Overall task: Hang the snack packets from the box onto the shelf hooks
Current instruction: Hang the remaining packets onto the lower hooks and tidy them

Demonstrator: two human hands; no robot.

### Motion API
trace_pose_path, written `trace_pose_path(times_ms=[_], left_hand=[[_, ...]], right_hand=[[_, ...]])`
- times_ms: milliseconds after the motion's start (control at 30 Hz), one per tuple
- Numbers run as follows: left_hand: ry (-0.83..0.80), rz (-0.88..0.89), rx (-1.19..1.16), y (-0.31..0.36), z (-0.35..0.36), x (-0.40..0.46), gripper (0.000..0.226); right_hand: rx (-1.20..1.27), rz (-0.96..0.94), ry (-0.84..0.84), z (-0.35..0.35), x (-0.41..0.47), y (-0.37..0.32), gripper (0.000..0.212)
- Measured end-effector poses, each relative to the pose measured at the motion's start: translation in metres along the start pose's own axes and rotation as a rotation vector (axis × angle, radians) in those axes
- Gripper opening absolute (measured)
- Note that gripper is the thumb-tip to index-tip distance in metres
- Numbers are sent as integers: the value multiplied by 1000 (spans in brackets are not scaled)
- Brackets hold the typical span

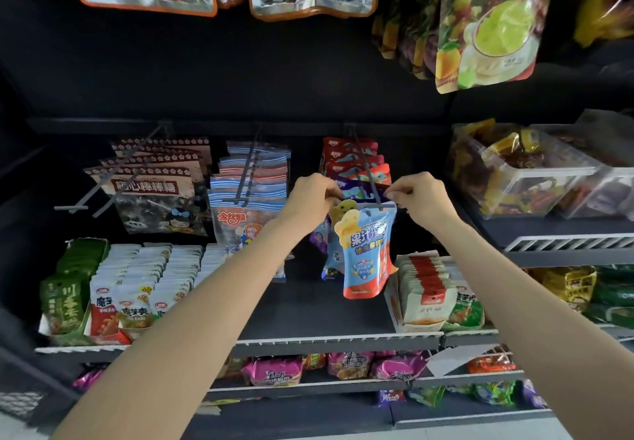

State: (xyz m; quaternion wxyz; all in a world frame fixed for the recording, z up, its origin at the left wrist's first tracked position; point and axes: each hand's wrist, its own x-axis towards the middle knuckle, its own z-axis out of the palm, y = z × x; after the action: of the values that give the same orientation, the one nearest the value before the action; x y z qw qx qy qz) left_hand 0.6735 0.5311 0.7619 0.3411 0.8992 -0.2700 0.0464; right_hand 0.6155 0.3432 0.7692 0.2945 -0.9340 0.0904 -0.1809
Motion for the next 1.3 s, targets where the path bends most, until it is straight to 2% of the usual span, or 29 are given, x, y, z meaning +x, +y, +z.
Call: trace_pose_path(times_ms=[133, 267, 433, 533, 667, 833, 900, 1033, 1300], left_hand=[[-18, 14, 54, 1, -2, 7, 16], [23, 8, 43, 2, -1, 11, 14], [125, -5, -39, 0, 6, 6, 12], [200, 59, -114, 1, 6, -8, 13], [71, 136, -101, -2, 1, -22, 16], [9, 179, -74, 4, -6, -23, 21], [-14, 190, -69, 6, -7, -24, 23], [-29, 126, -4, 2, -5, -23, 24], [9, 39, -55, -9, 7, -22, 20]], right_hand=[[-64, -15, -78, -4, 9, -2, 13], [-90, -15, -84, -2, 13, -2, 15], [-29, -16, 7, 3, 7, 0, 11], [29, -30, 101, 9, -4, 4, 7], [40, -94, 91, 13, -17, 8, 5], [5, -117, 77, 12, -18, 7, 14], [-46, -126, 59, 11, -18, 5, 10], [-79, -123, 38, 8, -19, 5, 5], [-54, -114, 23, 10, -23, 12, 6]])
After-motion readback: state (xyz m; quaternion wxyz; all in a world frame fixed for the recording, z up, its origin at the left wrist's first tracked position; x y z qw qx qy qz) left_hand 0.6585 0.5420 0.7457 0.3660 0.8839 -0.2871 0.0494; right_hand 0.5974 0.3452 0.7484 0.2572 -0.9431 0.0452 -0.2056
